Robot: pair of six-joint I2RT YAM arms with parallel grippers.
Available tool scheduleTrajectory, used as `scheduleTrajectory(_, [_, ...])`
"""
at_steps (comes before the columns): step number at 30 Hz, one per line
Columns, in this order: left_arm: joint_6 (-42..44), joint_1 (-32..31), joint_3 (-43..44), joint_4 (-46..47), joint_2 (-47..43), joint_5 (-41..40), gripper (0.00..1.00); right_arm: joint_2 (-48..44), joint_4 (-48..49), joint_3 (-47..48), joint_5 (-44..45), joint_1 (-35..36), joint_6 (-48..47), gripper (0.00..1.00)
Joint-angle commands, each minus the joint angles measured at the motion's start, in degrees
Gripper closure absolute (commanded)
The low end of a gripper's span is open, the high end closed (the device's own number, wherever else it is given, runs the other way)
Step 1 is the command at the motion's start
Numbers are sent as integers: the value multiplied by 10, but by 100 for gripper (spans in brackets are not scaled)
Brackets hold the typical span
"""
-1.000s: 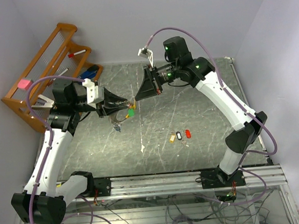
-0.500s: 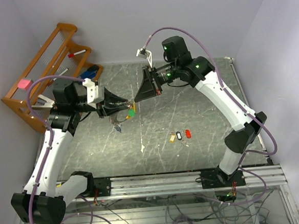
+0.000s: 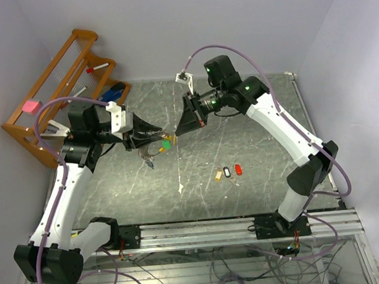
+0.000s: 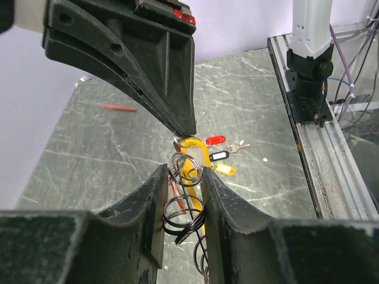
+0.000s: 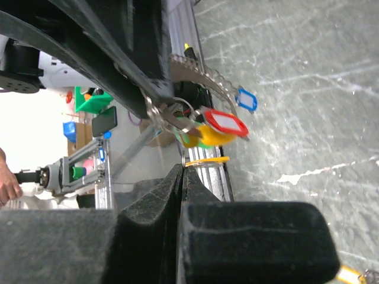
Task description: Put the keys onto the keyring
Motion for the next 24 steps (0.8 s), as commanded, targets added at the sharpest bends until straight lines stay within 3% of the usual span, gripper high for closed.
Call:
scheduleTrajectory(1, [68, -5, 17, -57, -9, 12, 93, -46, 54, -85, 15, -23, 13, 100])
scheduleTrajectory(5, [65, -4, 29, -75, -13, 24, 93, -62, 85, -168, 14, -34, 15, 100])
scheduleTrajectory(11, [-72, -4, 46, 1, -10, 87, 93, -70, 141, -262, 10, -51, 20, 100])
scheduleTrajectory(13, [-48, -5, 68, -42, -3, 95, 93, -62, 138, -264, 12, -52, 14, 100])
scheduleTrajectory(20, [51, -5, 52, -94, -10, -2, 93, -69, 130, -207, -15, -55, 30, 100])
scheduleTrajectory(24, [58, -5, 29, -55, -20, -74, 93, -79, 171, -181, -59, -54, 78, 100])
